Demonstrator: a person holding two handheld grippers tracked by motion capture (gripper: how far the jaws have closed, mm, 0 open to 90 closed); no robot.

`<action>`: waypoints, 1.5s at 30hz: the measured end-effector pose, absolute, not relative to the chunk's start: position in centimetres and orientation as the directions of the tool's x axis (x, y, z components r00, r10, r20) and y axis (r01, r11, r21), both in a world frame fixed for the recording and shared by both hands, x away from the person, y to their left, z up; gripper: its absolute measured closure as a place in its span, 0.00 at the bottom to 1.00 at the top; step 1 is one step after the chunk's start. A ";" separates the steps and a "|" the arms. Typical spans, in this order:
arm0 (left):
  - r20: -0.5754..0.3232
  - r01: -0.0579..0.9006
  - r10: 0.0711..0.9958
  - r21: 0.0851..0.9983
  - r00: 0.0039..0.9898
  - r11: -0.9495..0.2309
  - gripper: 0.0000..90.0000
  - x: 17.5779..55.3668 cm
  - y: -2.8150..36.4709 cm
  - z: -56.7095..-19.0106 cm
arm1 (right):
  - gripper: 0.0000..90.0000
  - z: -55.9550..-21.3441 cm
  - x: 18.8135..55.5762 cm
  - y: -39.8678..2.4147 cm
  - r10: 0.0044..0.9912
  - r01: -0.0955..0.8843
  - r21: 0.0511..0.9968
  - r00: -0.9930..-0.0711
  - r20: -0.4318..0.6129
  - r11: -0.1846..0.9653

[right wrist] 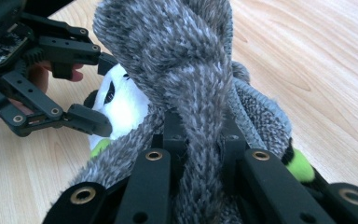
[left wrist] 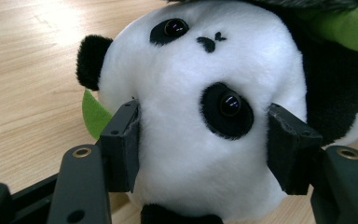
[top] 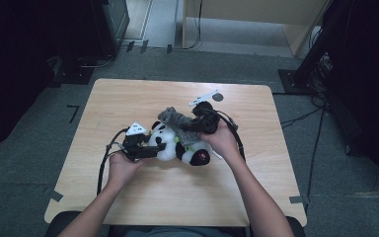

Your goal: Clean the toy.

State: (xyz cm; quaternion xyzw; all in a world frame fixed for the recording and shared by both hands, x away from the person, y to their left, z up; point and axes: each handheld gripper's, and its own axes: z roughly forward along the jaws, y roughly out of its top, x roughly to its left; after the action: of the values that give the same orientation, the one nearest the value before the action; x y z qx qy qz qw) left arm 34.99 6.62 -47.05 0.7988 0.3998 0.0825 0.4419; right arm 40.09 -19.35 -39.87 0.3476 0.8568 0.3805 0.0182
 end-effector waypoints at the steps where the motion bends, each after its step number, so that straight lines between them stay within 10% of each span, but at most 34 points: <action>1: -0.223 0.567 0.711 0.771 0.667 -0.290 0.41 35.0 6.6 -47.0 | 0.88 -39.9 39.9 -19.6 0.609 0.580 0.671 -0.757 0.236 0.462; 45: -0.250 0.571 0.696 0.774 0.673 -0.275 0.40 35.4 6.9 -47.2 | 0.88 -45.2 34.0 -29.4 0.745 0.668 0.693 -0.602 0.289 0.271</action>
State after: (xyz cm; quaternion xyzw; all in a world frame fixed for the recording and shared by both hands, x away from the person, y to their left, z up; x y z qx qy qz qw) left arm 35.39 6.88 -47.16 0.7953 0.3981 0.0693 0.4519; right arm 33.97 -29.35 -45.23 0.4437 0.7959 0.4091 0.0467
